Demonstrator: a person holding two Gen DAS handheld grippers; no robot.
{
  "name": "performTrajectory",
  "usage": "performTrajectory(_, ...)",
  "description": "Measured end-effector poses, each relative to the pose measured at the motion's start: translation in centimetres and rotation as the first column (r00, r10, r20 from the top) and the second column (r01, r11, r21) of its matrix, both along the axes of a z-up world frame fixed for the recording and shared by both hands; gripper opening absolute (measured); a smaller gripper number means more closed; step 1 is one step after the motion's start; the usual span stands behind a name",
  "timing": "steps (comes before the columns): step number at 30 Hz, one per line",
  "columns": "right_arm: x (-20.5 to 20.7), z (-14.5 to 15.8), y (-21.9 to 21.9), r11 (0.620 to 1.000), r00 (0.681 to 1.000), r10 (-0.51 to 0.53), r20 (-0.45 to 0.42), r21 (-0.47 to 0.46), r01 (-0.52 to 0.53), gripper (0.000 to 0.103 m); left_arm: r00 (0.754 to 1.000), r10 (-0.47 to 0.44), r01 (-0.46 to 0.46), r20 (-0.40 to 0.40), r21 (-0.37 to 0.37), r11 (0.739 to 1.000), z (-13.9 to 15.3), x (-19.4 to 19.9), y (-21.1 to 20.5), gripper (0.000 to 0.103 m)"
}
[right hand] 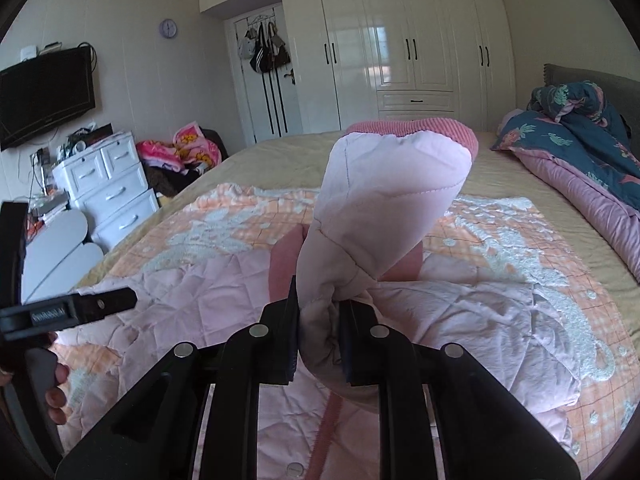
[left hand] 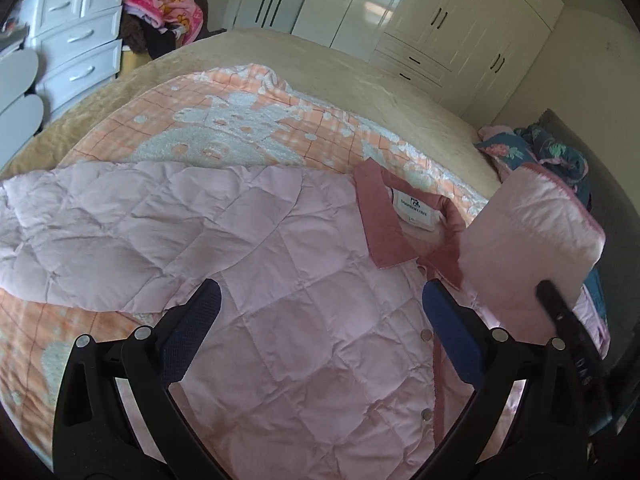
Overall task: Fold large clothes
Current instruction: 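Carry the sleeve across the jacket front with the right tool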
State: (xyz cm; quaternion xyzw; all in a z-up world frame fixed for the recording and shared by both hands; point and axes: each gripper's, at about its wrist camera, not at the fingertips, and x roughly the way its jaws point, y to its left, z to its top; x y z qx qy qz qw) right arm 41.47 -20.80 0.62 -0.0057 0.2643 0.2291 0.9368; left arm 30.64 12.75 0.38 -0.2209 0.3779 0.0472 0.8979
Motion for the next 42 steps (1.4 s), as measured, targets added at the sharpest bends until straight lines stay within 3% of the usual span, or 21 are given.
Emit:
performTrajectory(11,-0.2,-5.4,4.6,0.979,0.988,0.105,-0.115,-0.165,-0.123,0.017,0.999,-0.05,0.048,-0.009,-0.173,0.984,-1.1,0.4,0.4,0.095)
performTrajectory(19,-1.5,-7.5,6.0,0.957,0.972,0.163,-0.168,-0.213,-0.197,0.029,0.999,-0.047,0.043,-0.009,-0.282,0.958,-1.9,0.4,1.1,0.095)
performTrajectory(22,-2.0,-8.2,6.4,0.952,0.96,0.189,-0.206,-0.201,-0.23,0.042,0.999,-0.045,0.037,-0.022,-0.276,0.96,-2.1,0.5,0.9,0.095)
performTrajectory(24,-2.2,-8.4,6.3,0.951,0.949,0.208,-0.236,-0.178,-0.252,0.059,0.998,-0.053,0.044,-0.026,-0.278,0.96,-2.3,0.6,0.7,0.095)
performTrajectory(28,-3.6,-7.5,4.9,0.944,0.937,0.249,-0.245,-0.156,-0.292,0.072,0.995,-0.074,0.052,-0.06,-0.315,0.948,-3.6,1.0,0.4,0.095)
performTrajectory(32,-3.6,-5.3,0.4,0.969,0.957,0.197,-0.213,-0.103,-0.223,0.083,0.99,-0.077,0.035,-0.117,-0.326,0.945,-5.2,1.2,-0.2,0.095)
performTrajectory(36,-2.7,-4.4,-4.7,0.989,0.974,0.09,-0.207,-0.1,-0.113,0.083,0.982,-0.081,0.021,-0.17,-0.326,0.945,-7.1,1.7,-1.3,0.095)
performTrajectory(39,-2.0,-4.6,-7.4,0.995,0.978,0.016,-0.206,-0.091,-0.036,0.083,0.982,-0.085,0.036,-0.168,-0.275,0.961,-7.7,1.7,-2.5,0.092)
performTrajectory(40,-1.6,-4.8,-8.4,0.997,0.978,-0.008,-0.209,-0.082,-0.009,0.083,0.982,-0.096,0.053,-0.161,-0.255,0.966,-7.7,1.8,-3.0,0.088)
performTrajectory(42,-1.1,-5.1,-9.7,0.997,0.973,-0.057,-0.222,-0.068,0.043,0.084,0.982,-0.116,0.081,-0.146,-0.226,0.971,-7.6,1.8,-3.8,0.059)
